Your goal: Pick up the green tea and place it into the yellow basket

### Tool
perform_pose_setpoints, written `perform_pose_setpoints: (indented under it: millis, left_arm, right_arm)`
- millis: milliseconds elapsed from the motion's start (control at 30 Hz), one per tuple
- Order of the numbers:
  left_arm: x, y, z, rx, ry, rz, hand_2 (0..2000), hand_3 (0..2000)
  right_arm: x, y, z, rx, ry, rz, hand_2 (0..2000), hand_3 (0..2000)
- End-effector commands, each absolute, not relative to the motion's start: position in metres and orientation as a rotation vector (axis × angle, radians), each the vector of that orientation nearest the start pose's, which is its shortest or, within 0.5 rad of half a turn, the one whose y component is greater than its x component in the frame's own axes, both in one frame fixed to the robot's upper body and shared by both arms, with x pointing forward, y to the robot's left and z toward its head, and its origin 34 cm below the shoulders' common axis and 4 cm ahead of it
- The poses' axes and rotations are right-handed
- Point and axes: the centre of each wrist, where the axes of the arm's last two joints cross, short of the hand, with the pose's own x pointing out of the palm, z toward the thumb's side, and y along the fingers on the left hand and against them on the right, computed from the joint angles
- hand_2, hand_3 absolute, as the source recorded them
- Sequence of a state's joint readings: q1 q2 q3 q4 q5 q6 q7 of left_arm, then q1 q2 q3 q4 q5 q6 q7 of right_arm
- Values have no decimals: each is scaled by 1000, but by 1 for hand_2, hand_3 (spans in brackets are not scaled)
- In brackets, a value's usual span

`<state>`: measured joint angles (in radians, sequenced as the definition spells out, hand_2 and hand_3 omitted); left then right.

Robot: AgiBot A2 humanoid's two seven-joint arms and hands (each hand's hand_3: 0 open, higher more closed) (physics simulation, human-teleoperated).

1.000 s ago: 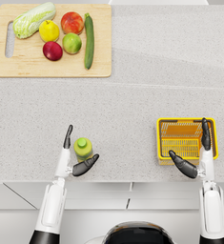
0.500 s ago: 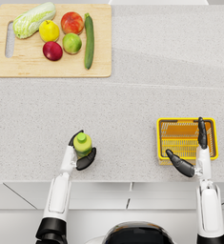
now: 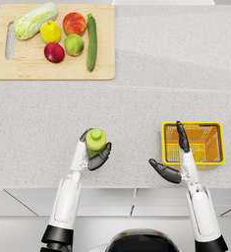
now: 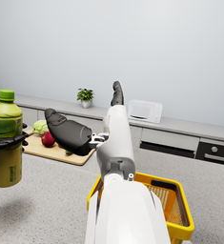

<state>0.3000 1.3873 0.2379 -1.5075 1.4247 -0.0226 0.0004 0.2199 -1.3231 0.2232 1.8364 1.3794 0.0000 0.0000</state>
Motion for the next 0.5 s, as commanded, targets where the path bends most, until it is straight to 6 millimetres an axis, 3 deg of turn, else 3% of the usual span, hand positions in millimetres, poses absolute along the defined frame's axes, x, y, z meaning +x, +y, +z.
perform_pose_setpoints:
  millis: [33,267,500]
  left_arm:
    - [281,150,211,355,-288,-1829,2000,2000]
    - [266,107,235,410,-407,-1960,2000,2000]
    - [253,71,236,412,-428,-2083,2000,2000]
  right_arm:
    - [251,-147,208,-362,-305,1883,0,0]
    - [272,-105,202,-508,-164,1924,0,0]
    - [274,-82,205,-540,-165,2011,0,0]
